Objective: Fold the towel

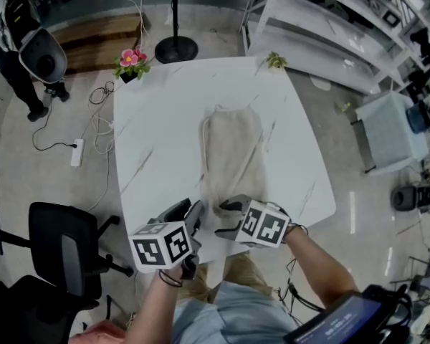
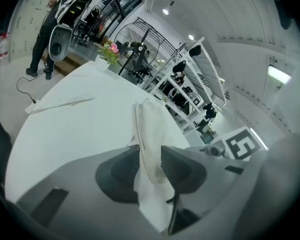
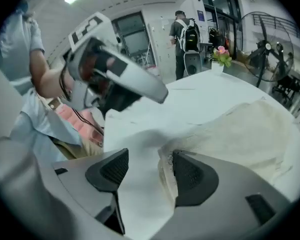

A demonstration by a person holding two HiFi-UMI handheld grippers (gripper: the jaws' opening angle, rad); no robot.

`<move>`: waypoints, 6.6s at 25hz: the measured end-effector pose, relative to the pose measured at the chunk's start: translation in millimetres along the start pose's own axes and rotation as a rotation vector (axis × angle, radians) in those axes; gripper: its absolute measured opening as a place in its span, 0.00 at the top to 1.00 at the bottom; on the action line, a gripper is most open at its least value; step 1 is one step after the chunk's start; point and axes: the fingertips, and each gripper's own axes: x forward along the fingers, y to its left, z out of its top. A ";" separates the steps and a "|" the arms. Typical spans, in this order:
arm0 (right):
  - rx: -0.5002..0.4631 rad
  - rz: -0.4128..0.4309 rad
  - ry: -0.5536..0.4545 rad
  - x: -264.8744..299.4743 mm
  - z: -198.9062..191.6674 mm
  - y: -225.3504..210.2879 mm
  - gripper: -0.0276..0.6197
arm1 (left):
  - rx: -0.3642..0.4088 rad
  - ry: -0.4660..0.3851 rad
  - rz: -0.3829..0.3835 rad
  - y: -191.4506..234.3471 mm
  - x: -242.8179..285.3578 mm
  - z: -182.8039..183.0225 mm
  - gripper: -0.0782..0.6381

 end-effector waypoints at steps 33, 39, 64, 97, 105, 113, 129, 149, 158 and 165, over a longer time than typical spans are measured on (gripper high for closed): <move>-0.412 0.038 -0.096 -44.3 98.2 -294.6 0.89 | -0.152 -0.016 0.421 -16.5 58.4 -49.5 0.82; -0.496 0.033 -0.267 -84.9 143.7 -262.6 0.89 | -0.153 -0.072 0.402 -37.0 39.4 -51.0 0.82; -0.328 0.090 -0.374 -84.5 176.5 -269.6 0.73 | -0.383 -0.129 0.356 -2.4 38.3 -82.0 0.78; 0.508 0.547 0.007 -37.9 43.9 -317.9 0.54 | -0.345 -0.070 0.386 1.7 44.2 -89.5 0.78; 0.409 0.485 0.000 -41.9 58.4 -312.1 0.86 | -0.367 -0.203 0.421 2.1 3.0 -64.6 0.78; -0.046 0.497 -0.162 -91.7 107.6 -241.4 0.86 | -0.369 -0.324 0.516 19.5 -67.0 -62.4 0.78; -0.675 0.341 -0.309 -150.2 47.6 -69.1 0.86 | -0.299 -0.358 0.450 -34.0 -95.0 -124.3 0.79; -1.026 0.099 -0.225 -65.8 -66.7 -34.6 0.82 | -0.253 -0.262 0.402 -51.4 -59.1 -156.6 0.80; -0.835 0.204 -0.266 -98.5 -63.3 -12.8 0.49 | -0.186 -0.292 0.280 -80.0 -35.1 -104.6 0.80; -0.445 0.125 -0.448 -130.7 -27.9 -25.8 0.81 | -0.031 -0.306 0.234 -80.7 -9.0 -44.5 0.81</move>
